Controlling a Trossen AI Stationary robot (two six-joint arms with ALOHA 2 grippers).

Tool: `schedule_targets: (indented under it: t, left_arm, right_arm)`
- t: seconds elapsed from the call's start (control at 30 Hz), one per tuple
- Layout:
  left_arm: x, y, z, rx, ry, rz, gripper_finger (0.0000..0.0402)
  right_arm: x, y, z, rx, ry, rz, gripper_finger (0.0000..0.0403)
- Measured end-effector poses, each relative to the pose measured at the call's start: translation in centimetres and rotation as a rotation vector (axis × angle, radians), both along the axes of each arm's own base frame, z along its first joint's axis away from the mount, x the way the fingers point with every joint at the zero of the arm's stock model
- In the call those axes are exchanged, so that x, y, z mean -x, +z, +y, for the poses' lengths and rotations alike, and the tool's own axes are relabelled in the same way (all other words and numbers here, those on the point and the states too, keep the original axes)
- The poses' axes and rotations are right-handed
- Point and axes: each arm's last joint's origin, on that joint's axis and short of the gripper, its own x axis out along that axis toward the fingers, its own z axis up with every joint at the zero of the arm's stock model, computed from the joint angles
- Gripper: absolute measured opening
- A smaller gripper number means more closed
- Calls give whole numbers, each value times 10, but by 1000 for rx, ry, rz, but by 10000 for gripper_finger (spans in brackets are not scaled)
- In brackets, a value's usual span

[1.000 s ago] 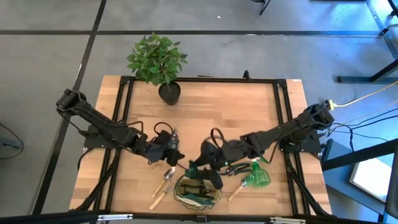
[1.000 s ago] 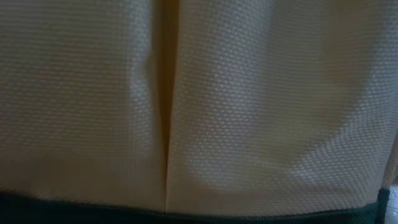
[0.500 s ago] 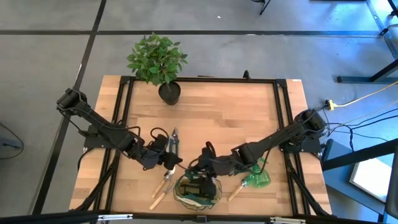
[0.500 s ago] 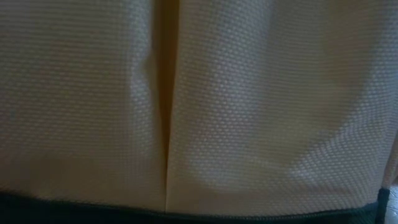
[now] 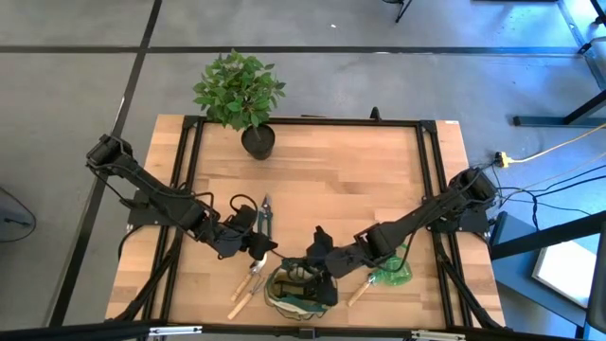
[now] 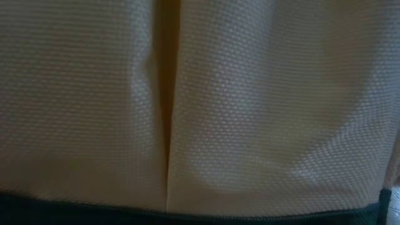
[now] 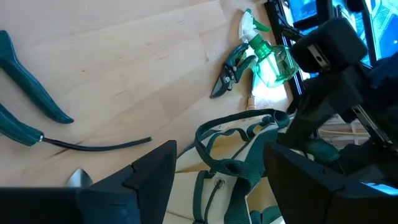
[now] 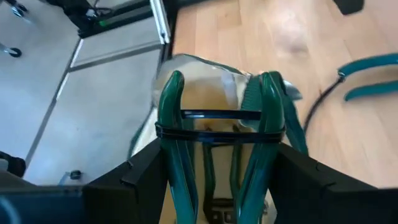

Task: Pick & Place Garden tools in Gardening bag
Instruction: Put the green fruit pruner into the brown gardening bag

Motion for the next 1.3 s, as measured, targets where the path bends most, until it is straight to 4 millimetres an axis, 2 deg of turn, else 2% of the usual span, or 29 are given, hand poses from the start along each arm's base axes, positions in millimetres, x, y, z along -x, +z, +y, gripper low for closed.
schedule_targets:
  t: [0.27, 0.6, 0.67, 0.83, 0.97, 1.1, 1.3]
  left_arm:
    - [0, 0, 0, -21, -15, 1, 235]
    - [0, 0, 1, -32, -21, 1, 235]
    - [0, 0, 1, -25, -15, 1, 235]
    - [0, 1, 0, -22, 36, -18, 235]
    - [0, 1, 1, -18, 83, -39, 235]
    - [0, 3, 1, -7, 146, -72, 235]
    - [-3, 10, -2, -8, 218, -179, 235]
  right_arm:
    - [5, -3, 4, 16, 10, 38, 225]
    - [17, -4, 22, 9, 58, 60, 225]
    - [19, 0, 25, 20, 69, 77, 225]
    - [17, 27, 29, 83, 122, 67, 225]
    - [17, 36, 30, 99, 148, 68, 225]
    - [20, 26, 36, 103, 185, 130, 225]
    - [20, 0, 50, 124, 206, 205, 225]
